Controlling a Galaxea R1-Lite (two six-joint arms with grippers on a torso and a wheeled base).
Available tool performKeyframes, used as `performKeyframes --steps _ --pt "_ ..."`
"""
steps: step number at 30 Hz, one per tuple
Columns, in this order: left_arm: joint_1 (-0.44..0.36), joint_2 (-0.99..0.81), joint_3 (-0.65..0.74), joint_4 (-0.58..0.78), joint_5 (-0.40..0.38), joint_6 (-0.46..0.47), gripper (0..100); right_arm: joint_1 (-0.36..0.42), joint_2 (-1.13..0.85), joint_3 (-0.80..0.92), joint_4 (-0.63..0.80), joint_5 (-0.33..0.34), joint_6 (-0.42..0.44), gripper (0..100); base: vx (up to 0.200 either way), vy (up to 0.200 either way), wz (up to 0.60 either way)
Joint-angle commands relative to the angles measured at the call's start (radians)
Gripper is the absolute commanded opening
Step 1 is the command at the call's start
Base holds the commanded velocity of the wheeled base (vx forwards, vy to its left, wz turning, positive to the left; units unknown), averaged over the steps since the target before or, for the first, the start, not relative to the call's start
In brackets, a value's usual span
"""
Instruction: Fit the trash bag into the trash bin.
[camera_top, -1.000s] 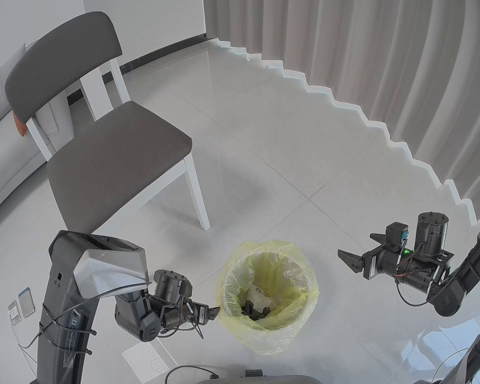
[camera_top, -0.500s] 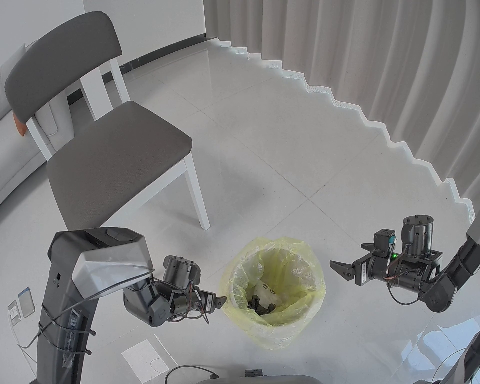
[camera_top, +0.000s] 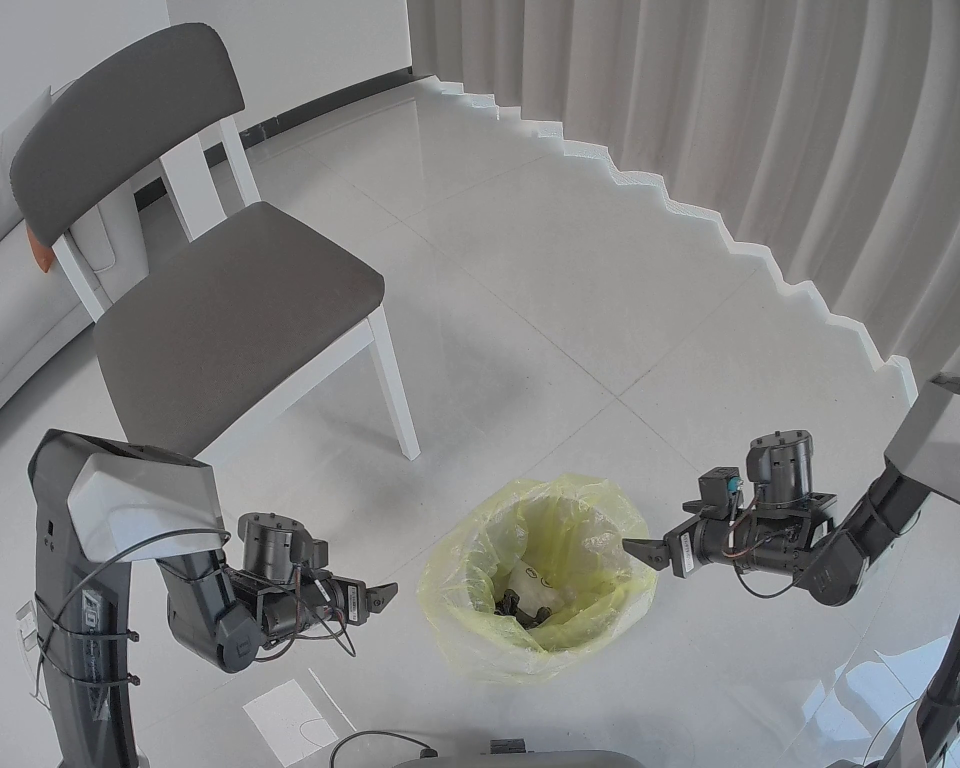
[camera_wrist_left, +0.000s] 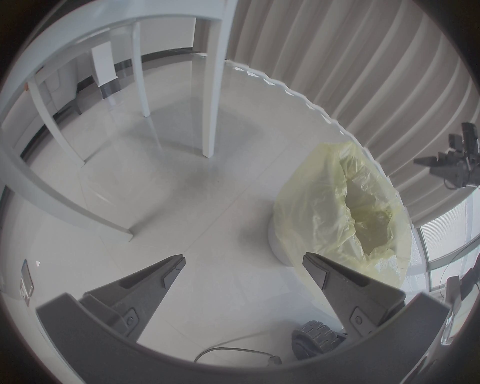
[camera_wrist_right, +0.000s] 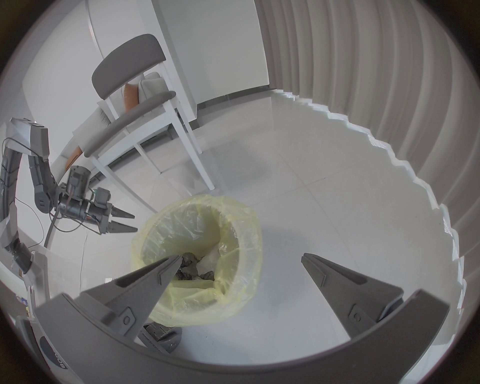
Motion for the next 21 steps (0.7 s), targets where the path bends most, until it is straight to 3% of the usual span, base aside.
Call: performKeyframes --steps 1,15,21 --pt "0.035 -0.032 0.068 -0.044 -0.026 -0.001 100 0.043 0.098 -0.076 0.034 0.003 -0.021 100 0.0 0.0 0.0" --pt "0.007 -0.024 0.066 -0.089 -0.036 -0.003 100 0.066 0.205 -0.203 0.233 0.002 -0.113 100 0.0 0.0 0.0" --pt "-0.04 -0.029 0.058 -0.095 -0.036 -0.009 100 0.059 0.221 -0.223 0.299 0.0 -0.159 100 0.0 0.0 0.0"
